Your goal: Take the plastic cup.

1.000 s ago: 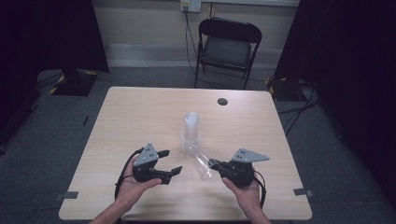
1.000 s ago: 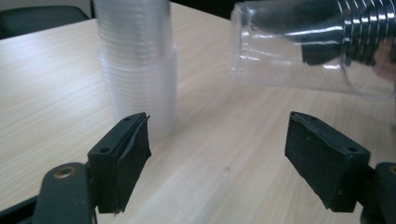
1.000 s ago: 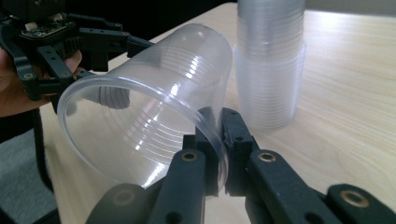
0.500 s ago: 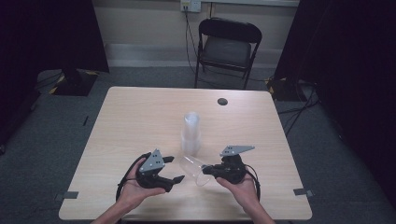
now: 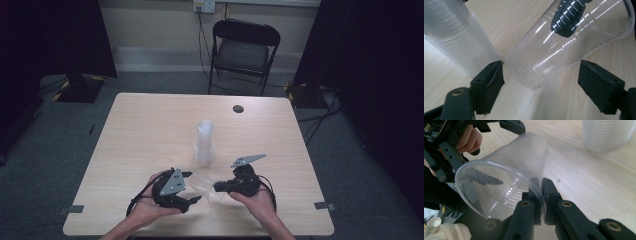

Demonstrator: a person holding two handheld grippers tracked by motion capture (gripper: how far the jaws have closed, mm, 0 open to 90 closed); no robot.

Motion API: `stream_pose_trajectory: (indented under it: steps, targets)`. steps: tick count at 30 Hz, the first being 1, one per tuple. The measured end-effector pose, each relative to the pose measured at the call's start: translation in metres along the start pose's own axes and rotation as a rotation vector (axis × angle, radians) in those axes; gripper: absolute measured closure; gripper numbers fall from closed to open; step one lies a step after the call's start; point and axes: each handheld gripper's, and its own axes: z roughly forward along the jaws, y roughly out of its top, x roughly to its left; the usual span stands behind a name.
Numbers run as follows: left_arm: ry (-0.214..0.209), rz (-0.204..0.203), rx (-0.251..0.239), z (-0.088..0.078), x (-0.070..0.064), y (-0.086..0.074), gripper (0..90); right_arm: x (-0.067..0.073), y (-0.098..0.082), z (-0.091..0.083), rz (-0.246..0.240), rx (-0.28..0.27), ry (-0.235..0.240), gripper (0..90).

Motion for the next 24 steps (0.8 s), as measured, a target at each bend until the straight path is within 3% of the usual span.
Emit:
stream_pose_trajectory:
  steps: [11,24]
  targets:
    - [0.007,0.096,0.035,0.0092,-0.0075,-0.0005,17.6,0.0012,0.0024,0.0068,-0.010,0.039,0.038,86.6]
    - [0.029,0.118,0.024,0.0091,-0.0051,-0.0007,21.6,0.0002,0.0049,0.0044,0.006,0.007,0.023,86.6]
